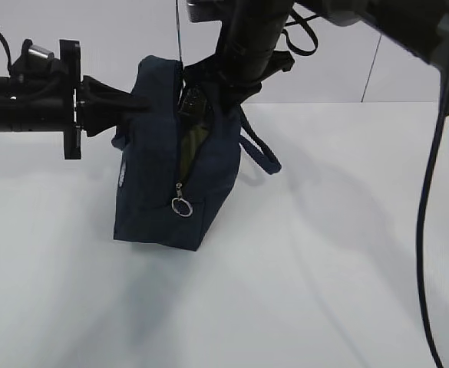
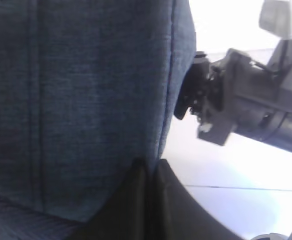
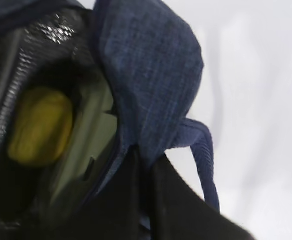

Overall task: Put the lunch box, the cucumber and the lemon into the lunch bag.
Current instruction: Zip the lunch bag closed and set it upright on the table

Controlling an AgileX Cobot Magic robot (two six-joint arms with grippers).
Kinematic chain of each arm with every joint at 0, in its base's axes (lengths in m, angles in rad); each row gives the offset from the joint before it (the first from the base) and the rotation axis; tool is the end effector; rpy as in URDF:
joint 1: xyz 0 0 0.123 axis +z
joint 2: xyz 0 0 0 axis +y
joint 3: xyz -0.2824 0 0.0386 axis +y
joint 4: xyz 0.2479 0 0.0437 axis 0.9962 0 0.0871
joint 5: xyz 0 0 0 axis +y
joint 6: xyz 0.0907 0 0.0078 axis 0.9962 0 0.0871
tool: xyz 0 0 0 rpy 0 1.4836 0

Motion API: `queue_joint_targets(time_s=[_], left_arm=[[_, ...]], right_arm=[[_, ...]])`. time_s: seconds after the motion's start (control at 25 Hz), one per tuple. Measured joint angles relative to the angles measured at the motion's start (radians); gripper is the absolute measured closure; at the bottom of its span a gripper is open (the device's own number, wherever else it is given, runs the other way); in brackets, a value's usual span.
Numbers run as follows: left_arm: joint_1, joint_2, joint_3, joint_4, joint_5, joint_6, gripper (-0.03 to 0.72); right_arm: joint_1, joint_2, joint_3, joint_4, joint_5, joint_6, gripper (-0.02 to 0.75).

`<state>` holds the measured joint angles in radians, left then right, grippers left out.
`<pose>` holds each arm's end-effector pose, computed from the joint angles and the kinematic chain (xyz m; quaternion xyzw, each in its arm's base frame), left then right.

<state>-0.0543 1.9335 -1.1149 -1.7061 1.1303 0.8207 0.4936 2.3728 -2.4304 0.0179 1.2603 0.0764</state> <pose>0.3688 -0.1018 0.2046 -0.1016 0.7659 -0.6178 0.1463 0.4525 0.2452 0.2677 -0.2010 0.9532 0.0720 0.2141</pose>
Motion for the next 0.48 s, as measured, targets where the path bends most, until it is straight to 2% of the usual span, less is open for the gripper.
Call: queue_joint_targets(time_s=[0.28, 0.48], left_arm=[[-0.043, 0.034, -0.002, 0.005, 0.012, -0.044, 0.694], [-0.100, 0.065, -0.002, -0.006, 0.019, -0.057, 0.694]], right_arm=[[0.002, -0.140, 0.199, -0.011, -0.005, 0.024, 0.734], [0.004, -0.198, 0.242, -0.001, 0.003, 0.045, 0.734]])
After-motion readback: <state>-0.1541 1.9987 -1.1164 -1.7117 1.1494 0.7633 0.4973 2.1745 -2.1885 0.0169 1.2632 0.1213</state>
